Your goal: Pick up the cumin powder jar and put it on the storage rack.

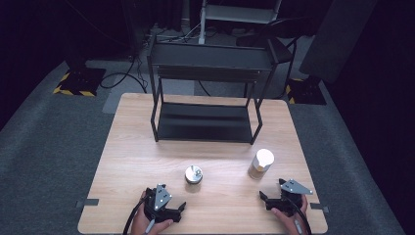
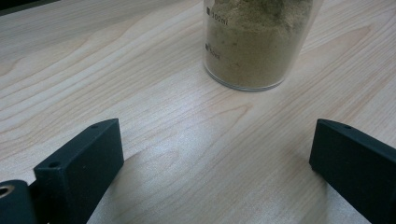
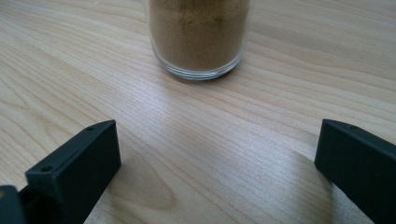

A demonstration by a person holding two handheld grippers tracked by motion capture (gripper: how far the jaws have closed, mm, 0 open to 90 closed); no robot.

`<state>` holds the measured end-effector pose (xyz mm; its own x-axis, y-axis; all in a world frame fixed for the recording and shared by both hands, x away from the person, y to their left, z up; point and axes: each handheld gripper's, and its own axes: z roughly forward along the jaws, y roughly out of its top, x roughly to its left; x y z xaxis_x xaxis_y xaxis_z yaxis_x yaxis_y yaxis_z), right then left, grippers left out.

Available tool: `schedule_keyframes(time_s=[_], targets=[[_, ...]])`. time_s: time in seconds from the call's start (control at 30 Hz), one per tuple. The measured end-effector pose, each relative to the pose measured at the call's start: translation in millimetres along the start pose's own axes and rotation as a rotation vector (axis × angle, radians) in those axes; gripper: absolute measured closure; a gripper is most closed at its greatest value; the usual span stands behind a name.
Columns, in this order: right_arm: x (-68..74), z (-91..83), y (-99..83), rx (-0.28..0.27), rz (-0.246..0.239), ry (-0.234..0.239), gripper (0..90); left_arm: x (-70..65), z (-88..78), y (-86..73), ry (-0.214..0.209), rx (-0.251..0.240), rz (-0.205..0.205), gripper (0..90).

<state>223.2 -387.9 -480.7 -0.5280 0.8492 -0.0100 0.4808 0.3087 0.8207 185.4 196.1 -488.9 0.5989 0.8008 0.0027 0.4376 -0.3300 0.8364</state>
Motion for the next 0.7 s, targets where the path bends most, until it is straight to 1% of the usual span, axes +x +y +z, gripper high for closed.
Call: schedule_keyframes(time_s=[0.4, 0.43, 0.47, 0.53, 0.57, 0.6, 0.63, 0.7], targets=[[0.0, 0.0, 0.0, 0.000, 0.000, 0.000, 0.0, -1.1, 0.2, -0.1, 0.006, -0.001, -0.004, 2.2], [0.0, 0.0, 0.0, 0.000, 0.000, 0.000, 0.0, -3.0, 0.0, -0.3, 0.017, -0.002, -0.008, 2.1], [0.1, 0.0, 0.0, 0.000, 0.000, 0.000, 0.0, -3.0, 0.0, -0.3, 0.017, -0.002, -0.008, 2.1], [0.1, -0.1, 0.0, 0.000, -0.001, 0.000, 0.0, -11.5, -0.2, -1.9, 0.056, -0.015, 0.006, 2.1], [0.0, 0.0, 0.1, 0.000, -0.001, 0.000, 0.0, -11.5, -0.2, -1.9, 0.056, -0.015, 0.006, 2.2], [0.0, 0.0, 0.1, 0.000, -0.001, 0.000, 0.0, -16.2, -0.1, -3.3, 0.076, -0.024, 0.018, 2.2], [0.0, -0.1, 0.1, 0.000, -0.001, 0.000, 0.0, -19.1, 0.2, -3.0, 0.082, -0.026, 0.032, 2.4], [0.0, -0.1, 0.1, 0.000, -0.001, 0.000, 0.0, -18.2, 0.1, -0.1, 0.069, -0.025, 0.013, 2.4]])
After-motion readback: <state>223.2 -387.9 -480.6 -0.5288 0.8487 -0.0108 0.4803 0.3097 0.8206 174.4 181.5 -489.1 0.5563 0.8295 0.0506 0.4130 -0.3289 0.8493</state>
